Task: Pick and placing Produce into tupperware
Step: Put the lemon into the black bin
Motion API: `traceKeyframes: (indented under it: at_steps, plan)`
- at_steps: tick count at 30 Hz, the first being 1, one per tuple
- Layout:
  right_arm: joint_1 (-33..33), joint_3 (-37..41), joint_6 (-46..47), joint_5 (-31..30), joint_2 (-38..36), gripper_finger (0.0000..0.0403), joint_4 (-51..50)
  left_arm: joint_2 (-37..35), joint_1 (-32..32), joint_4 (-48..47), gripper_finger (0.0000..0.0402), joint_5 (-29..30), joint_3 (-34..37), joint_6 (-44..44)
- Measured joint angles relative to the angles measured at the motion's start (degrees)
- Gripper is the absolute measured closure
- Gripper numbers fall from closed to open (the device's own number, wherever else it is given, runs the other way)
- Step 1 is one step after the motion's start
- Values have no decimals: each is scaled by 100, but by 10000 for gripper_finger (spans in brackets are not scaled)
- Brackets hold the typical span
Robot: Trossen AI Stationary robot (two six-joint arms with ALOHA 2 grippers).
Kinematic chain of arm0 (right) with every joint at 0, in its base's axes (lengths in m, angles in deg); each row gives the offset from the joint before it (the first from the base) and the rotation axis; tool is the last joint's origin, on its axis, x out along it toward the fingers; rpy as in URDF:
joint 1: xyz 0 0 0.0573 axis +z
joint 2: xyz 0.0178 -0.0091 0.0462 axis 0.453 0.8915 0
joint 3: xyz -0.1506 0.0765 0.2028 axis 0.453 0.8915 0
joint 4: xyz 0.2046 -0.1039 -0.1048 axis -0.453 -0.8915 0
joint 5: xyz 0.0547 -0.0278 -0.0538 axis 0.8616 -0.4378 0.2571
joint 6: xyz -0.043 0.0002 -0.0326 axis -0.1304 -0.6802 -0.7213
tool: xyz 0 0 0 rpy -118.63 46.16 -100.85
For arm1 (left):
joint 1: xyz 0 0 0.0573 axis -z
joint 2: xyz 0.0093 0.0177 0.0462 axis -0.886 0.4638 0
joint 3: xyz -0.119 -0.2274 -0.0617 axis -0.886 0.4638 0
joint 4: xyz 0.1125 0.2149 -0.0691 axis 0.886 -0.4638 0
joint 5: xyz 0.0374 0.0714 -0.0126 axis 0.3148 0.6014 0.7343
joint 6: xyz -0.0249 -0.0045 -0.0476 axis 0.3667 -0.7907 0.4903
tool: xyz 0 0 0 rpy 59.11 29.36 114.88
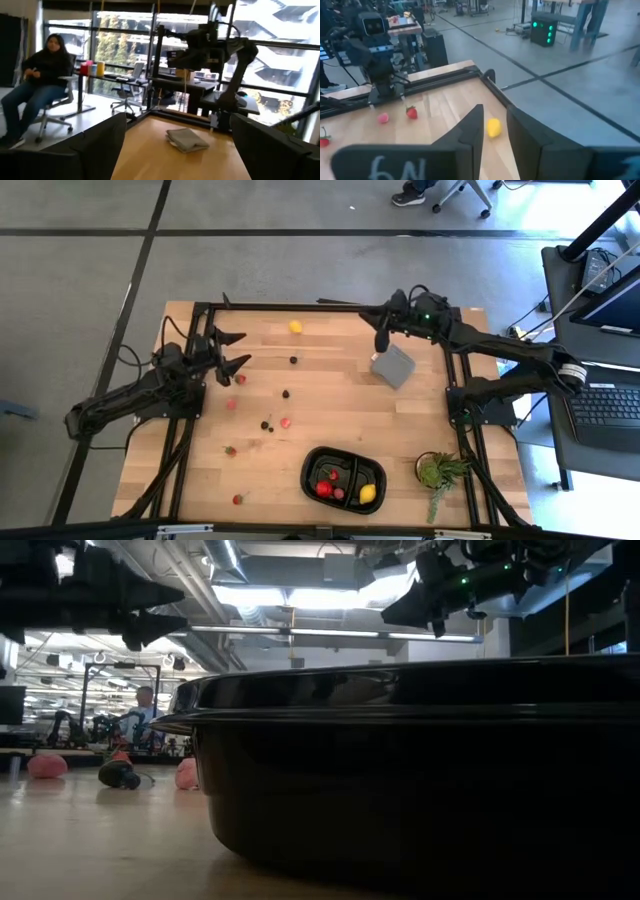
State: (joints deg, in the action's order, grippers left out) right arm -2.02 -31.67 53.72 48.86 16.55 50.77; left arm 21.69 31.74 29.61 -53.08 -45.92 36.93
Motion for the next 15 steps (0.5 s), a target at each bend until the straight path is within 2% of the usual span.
traceKeyframes:
  at_steps: [3, 7, 11, 15]
  plan:
    - [13, 0, 73, 0, 22, 315, 9, 540, 2, -144, 62, 94, -522, -147]
    - [13, 0, 69, 0, 22, 315, 13, 1752, 4, -569, 66, 111, -1535, -1115]
    - [13, 0, 73, 0, 22, 315, 7, 3215, 2, -1375, 67, 188, -2750, -1524]
    - [13, 0, 71, 0, 22, 315, 3, 4654, -82, -2580, 67, 621, -4051, -1528]
